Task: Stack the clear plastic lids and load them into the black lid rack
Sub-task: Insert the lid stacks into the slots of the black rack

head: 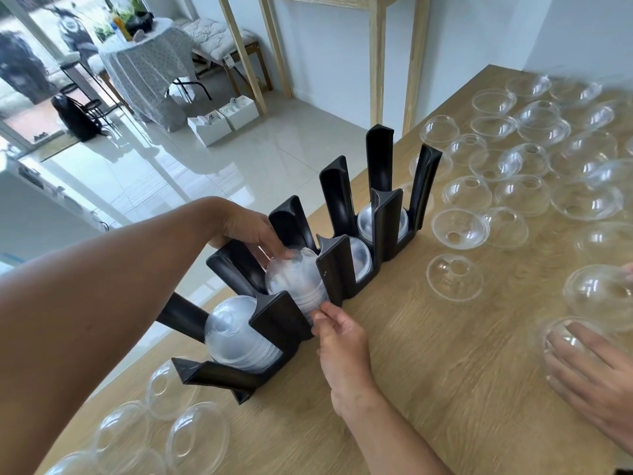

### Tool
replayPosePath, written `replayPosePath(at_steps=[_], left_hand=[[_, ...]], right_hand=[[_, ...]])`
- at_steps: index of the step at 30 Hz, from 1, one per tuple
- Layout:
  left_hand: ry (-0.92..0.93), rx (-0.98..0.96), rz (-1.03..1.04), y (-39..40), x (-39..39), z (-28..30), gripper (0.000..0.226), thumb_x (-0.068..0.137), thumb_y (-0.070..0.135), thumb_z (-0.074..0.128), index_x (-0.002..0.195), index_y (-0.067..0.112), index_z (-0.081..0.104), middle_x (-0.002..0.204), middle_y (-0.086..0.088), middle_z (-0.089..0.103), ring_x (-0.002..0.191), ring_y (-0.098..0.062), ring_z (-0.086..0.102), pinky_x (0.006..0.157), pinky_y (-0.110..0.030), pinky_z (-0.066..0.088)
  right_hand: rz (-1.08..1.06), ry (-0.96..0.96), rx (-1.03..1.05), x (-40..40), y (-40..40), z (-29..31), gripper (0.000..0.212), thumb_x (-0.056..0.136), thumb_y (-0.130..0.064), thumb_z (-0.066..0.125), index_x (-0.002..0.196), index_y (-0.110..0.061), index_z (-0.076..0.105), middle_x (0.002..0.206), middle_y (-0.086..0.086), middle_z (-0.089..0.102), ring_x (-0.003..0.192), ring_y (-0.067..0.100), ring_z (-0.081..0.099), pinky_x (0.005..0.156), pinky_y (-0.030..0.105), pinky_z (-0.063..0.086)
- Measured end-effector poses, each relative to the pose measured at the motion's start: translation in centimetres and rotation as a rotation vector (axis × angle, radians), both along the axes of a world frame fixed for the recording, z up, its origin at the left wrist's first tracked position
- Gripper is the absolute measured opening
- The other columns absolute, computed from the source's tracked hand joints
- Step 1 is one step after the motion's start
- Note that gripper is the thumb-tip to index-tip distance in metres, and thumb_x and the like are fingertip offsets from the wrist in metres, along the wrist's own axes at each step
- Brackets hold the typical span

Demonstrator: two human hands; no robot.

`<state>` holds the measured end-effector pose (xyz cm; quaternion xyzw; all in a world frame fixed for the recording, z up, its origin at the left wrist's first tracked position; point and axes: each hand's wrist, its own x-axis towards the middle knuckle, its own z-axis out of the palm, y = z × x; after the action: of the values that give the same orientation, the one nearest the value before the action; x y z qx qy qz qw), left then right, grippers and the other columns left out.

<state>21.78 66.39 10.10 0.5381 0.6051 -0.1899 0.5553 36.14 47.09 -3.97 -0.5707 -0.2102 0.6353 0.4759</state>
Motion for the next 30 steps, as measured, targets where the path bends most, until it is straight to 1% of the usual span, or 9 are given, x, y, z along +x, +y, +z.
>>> replayPosePath(at_steps=[3,5,9,12,15,19,24,27,30], left_hand=[[-0.006,0.031,0.007,0.1,-0.2,0.1,0.04,0.086,0.02,0.08,0.121,0.005,0.071,0.122,-0.017,0.072,0.118,-0.034,0.067,0.103,-0.055,0.052],[0.013,0.052,-0.014,0.1,-0.3,0.2,0.029,0.087,0.016,0.078,0.113,0.003,0.074,0.119,-0.02,0.073,0.116,-0.034,0.068,0.103,-0.054,0.052],[0.046,0.079,-0.045,-0.2,-0.2,0.4,0.031,0.087,0.011,0.078,0.115,-0.001,0.071,0.119,-0.024,0.071,0.113,-0.033,0.07,0.099,-0.05,0.056],[0.053,0.087,-0.071,-0.2,0.1,0.7,0.028,0.087,0.01,0.078,0.113,0.001,0.071,0.11,-0.019,0.075,0.095,-0.024,0.076,0.092,-0.044,0.06],[0.082,0.109,-0.083,-0.4,0.2,0.8,0.029,0.089,0.009,0.075,0.117,0.003,0.07,0.107,-0.015,0.077,0.093,-0.022,0.076,0.086,-0.038,0.06],[0.088,0.129,-0.053,-0.5,0.2,0.7,0.032,0.09,0.008,0.075,0.121,0.002,0.068,0.111,-0.018,0.076,0.104,-0.03,0.074,0.092,-0.043,0.059],[0.102,0.159,-0.087,-0.6,0.2,0.8,0.036,0.089,0.016,0.076,0.123,0.004,0.069,0.117,-0.014,0.074,0.111,-0.026,0.071,0.103,-0.046,0.054],[0.106,0.179,-0.113,-0.7,0.2,0.9,0.039,0.09,0.017,0.076,0.126,0.005,0.068,0.12,-0.012,0.074,0.112,-0.023,0.07,0.106,-0.041,0.051],[0.124,0.182,-0.155,-0.8,0.1,1.0,0.04,0.09,0.019,0.076,0.127,0.008,0.067,0.118,-0.009,0.075,0.11,-0.02,0.071,0.099,-0.032,0.051]], right_hand=[[-0.006,-0.013,0.057,0.1,0.0,-0.1,0.027,0.101,-0.027,0.066,0.128,-0.033,0.066,0.111,-0.015,0.075,0.105,-0.005,0.068,0.081,0.008,0.052],[-0.01,-0.053,0.1,0.2,-0.2,0.0,0.028,0.101,-0.026,0.066,0.128,-0.033,0.066,0.107,-0.022,0.075,0.104,-0.009,0.067,0.082,0.004,0.049],[-0.009,-0.211,0.171,0.8,-0.6,0.0,0.024,0.098,-0.034,0.069,0.12,-0.042,0.067,0.106,-0.025,0.074,0.102,-0.007,0.068,0.087,0.012,0.055],[0.015,-0.357,0.216,1.0,-0.6,0.3,0.021,0.095,-0.042,0.072,0.11,-0.054,0.064,0.102,-0.03,0.072,0.093,-0.005,0.07,0.079,0.014,0.057],[0.045,-0.506,0.221,0.9,-0.5,0.3,0.035,0.092,-0.049,0.073,0.126,-0.043,0.069,0.105,-0.031,0.072,0.095,-0.01,0.066,0.082,0.019,0.057],[0.054,-0.505,0.222,0.9,-0.5,0.0,0.038,0.094,-0.043,0.073,0.131,-0.035,0.069,0.106,-0.03,0.072,0.097,-0.01,0.067,0.086,0.019,0.057],[0.044,-0.511,0.183,1.3,-1.1,-0.8,0.03,0.096,-0.034,0.072,0.127,-0.034,0.071,0.113,-0.024,0.073,0.106,-0.007,0.066,0.097,0.026,0.057],[0.088,-0.518,0.169,1.6,-1.4,-1.1,0.03,0.099,-0.033,0.069,0.128,-0.033,0.07,0.115,-0.023,0.073,0.109,-0.008,0.065,0.099,0.027,0.056],[0.167,-0.503,0.166,1.7,-1.5,-1.0,0.034,0.1,-0.031,0.067,0.134,-0.033,0.066,0.112,-0.025,0.07,0.104,-0.011,0.065,0.096,0.022,0.056]])
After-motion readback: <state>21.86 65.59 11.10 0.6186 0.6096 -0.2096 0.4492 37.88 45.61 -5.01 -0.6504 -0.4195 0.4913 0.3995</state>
